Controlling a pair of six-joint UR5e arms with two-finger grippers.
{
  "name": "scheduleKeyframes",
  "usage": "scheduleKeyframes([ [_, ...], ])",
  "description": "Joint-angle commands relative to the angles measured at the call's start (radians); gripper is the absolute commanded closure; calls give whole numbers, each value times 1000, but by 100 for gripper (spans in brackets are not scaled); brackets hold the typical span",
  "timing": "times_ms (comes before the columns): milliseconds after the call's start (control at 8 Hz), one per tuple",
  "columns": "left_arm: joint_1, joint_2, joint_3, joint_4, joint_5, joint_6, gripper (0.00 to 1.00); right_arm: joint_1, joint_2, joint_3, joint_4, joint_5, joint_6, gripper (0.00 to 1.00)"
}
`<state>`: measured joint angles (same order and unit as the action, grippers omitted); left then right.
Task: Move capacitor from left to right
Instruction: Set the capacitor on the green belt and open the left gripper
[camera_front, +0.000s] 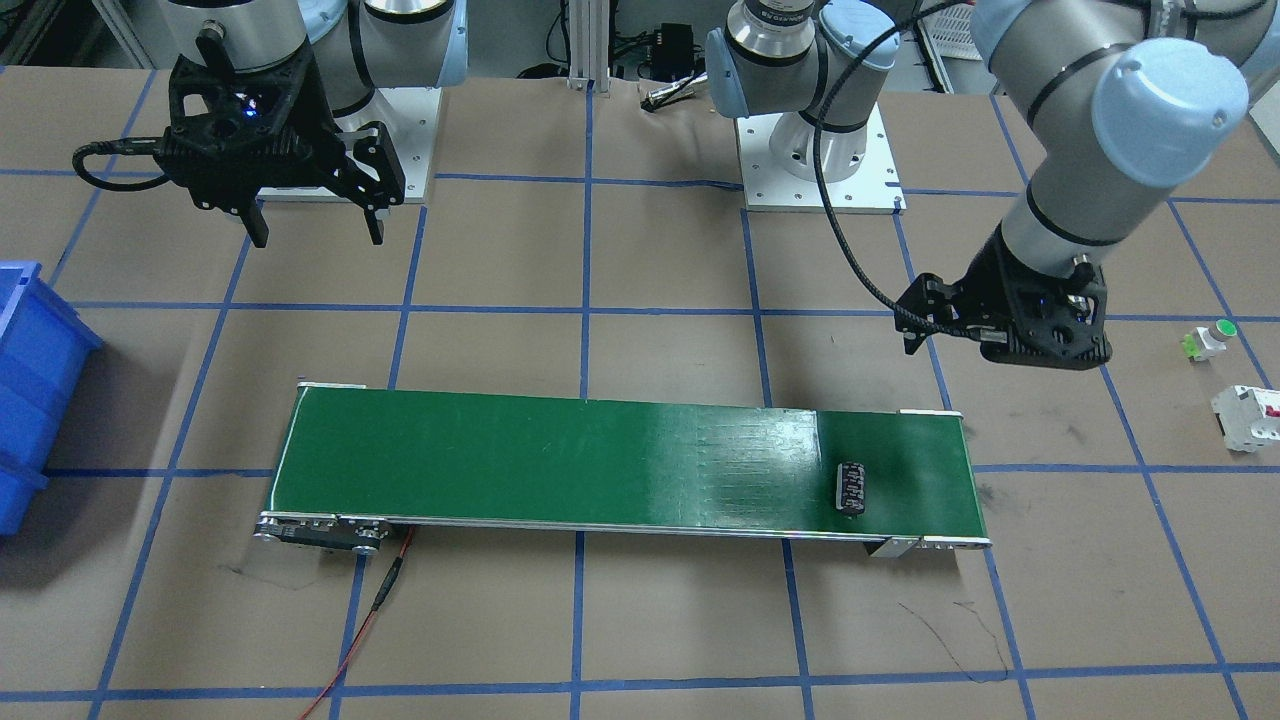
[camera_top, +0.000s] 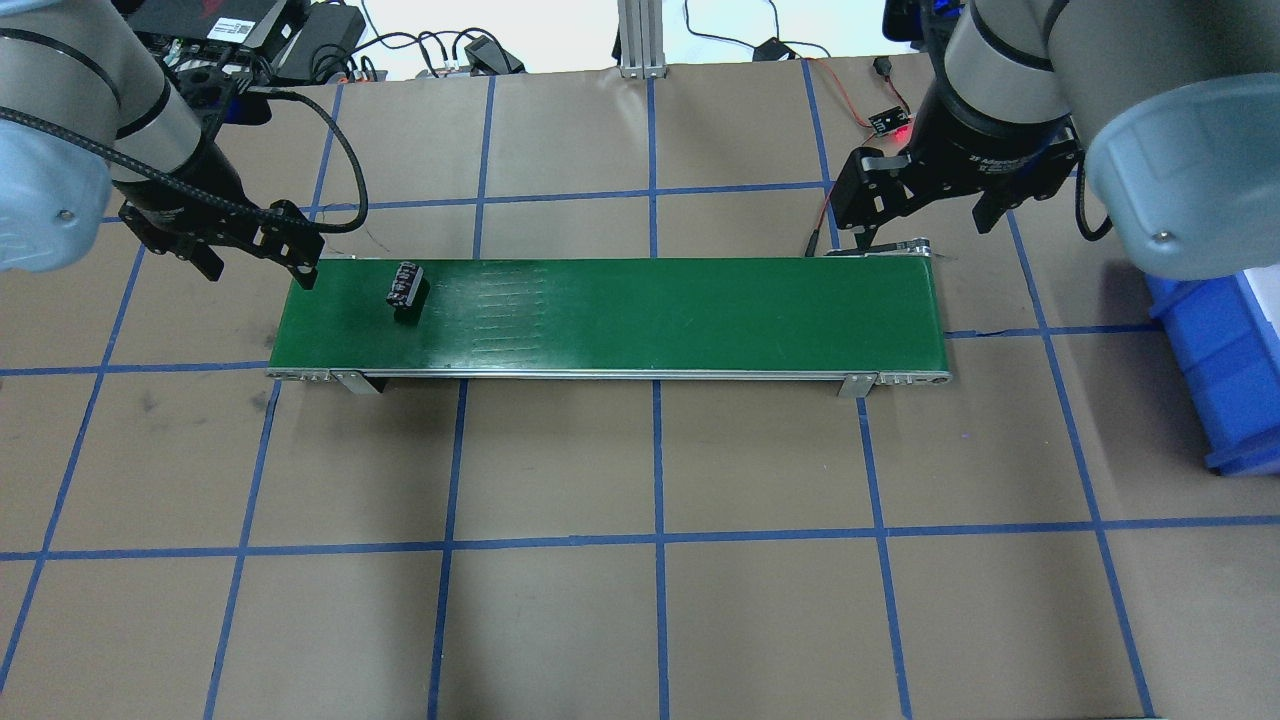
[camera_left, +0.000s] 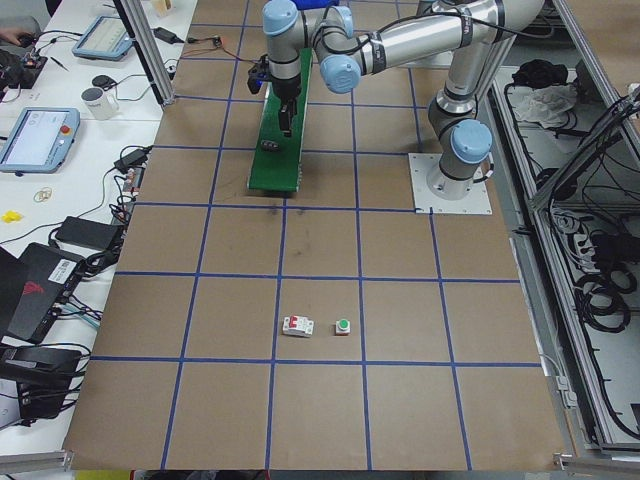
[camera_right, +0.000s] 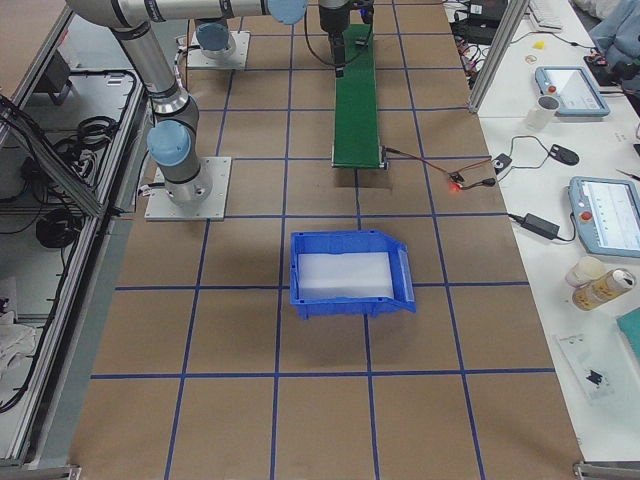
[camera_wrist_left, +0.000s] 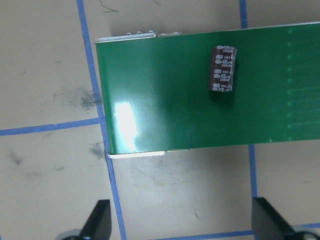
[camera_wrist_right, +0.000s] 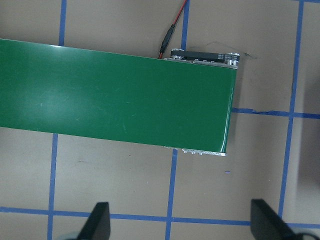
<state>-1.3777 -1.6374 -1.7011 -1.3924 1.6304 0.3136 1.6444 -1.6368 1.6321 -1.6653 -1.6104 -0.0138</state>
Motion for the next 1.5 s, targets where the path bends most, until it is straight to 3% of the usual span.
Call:
scheduleKeyframes([
  [0,-72,70,1,-75,6,-5,0,0,3,0,1,4,0,0],
  [375,-96,97,1,-91,0,-79,0,-2,82,0,-34,7,2,0],
  [1000,-95,111,1,-89,-1,-110,0,-2,325,20,-302,14,17,0],
  [1375,-96,103,1,-82,-6,-102,0,-9,344,121,-460,97,14,0],
])
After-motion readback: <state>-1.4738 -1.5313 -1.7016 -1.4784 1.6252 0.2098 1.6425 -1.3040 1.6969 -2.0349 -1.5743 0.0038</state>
